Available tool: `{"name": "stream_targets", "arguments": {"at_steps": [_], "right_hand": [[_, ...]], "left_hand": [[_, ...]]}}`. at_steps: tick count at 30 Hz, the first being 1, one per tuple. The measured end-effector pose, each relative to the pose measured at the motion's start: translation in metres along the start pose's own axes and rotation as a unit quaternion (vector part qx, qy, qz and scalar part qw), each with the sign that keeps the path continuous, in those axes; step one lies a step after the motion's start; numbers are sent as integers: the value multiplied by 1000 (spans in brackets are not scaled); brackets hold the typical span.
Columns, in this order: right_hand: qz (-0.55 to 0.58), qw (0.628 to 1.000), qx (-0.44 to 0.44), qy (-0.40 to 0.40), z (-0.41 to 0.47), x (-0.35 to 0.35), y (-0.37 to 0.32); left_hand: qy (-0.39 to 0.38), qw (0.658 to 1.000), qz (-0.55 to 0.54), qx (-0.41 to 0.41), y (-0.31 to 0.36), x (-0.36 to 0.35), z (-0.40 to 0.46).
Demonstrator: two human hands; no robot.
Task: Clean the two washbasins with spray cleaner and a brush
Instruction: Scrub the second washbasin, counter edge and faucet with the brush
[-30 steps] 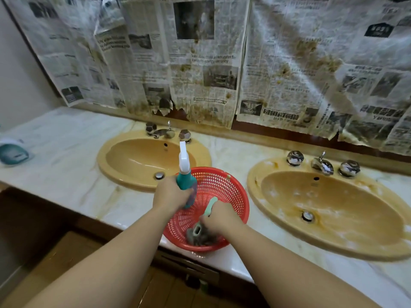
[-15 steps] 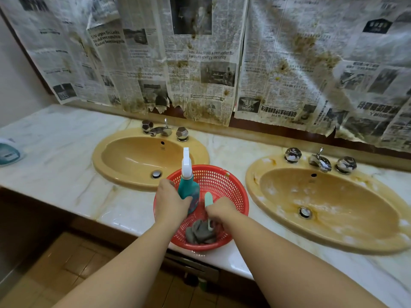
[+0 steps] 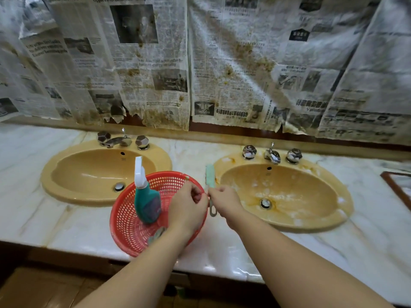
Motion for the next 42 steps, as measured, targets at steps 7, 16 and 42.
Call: {"name": "stream_targets", "arguments": {"at_steps": [7,16,42], "right_hand": [[-98,992,-40,69,66,113,64],[-372,920,-17,-123,170,165,160],[-357,863,-32,-355,279,153,227]], "left_hand": [[-90,995,6,41,16,-127,7],[-43,978,136,149,-61,-190,33],[-2,970,229,84,-96,-200,56]]}}
Point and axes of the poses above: each hand's wrist, its own z-axis towards the middle knuckle, its own x-axis out of the back of the hand, y = z × x, the point moved 10 cm from there along z, towards the middle knuckle, and after that the axes turned 7 degrees about y, right-handed, at the moved point
